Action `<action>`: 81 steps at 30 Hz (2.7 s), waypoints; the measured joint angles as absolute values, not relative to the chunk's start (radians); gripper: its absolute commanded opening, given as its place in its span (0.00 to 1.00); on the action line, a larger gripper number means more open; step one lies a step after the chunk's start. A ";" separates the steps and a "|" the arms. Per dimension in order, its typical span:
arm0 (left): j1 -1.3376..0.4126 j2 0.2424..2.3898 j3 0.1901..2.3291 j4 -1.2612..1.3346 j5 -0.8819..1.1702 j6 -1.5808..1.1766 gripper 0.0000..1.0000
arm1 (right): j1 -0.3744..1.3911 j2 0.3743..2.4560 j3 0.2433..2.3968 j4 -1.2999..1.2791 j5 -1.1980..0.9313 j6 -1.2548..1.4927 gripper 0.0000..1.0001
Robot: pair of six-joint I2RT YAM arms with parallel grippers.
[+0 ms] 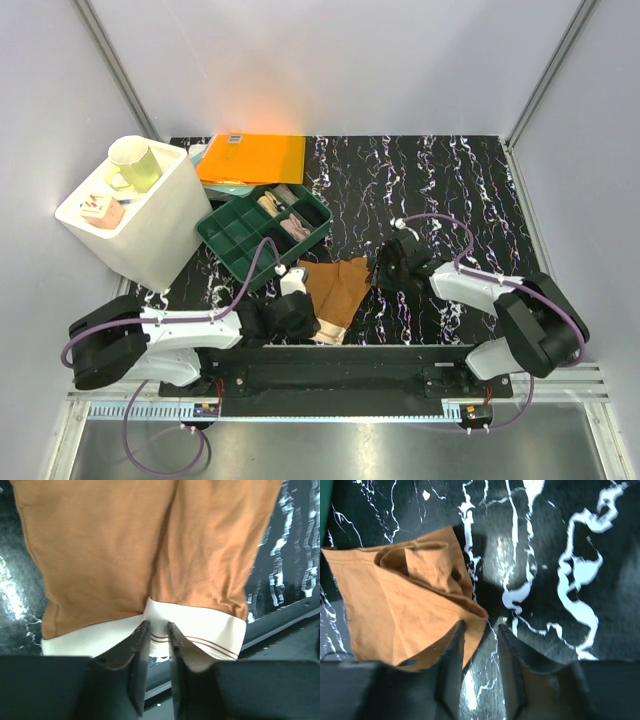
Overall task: Roll the underwear
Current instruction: Fold the underwear at the center of the board.
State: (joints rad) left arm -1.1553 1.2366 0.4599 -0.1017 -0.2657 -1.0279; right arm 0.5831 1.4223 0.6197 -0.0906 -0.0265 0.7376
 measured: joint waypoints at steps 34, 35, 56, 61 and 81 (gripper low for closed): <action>-1.192 1.291 0.471 -0.059 -0.287 -1.087 0.03 | 0.576 1.661 0.795 0.035 -0.131 0.572 0.02; -1.194 1.291 0.472 -0.060 -0.290 -1.091 0.03 | 0.576 1.661 0.796 0.035 -0.128 0.572 0.07; -1.209 1.172 0.583 -0.232 -0.329 -1.064 0.62 | 0.768 1.293 0.545 -0.088 -0.215 0.820 0.65; -1.200 1.031 0.548 -0.314 -0.363 -1.092 0.63 | 0.888 1.238 0.443 -0.094 -0.205 0.973 0.63; -1.111 0.902 0.300 -0.308 -0.347 -1.174 0.36 | 0.935 1.309 0.435 -0.053 -0.178 1.083 0.21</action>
State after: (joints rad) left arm -1.1110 0.9020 0.3000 -0.3080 -0.3466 -1.1744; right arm 0.9352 1.3090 0.4347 -0.0532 -0.1776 1.0832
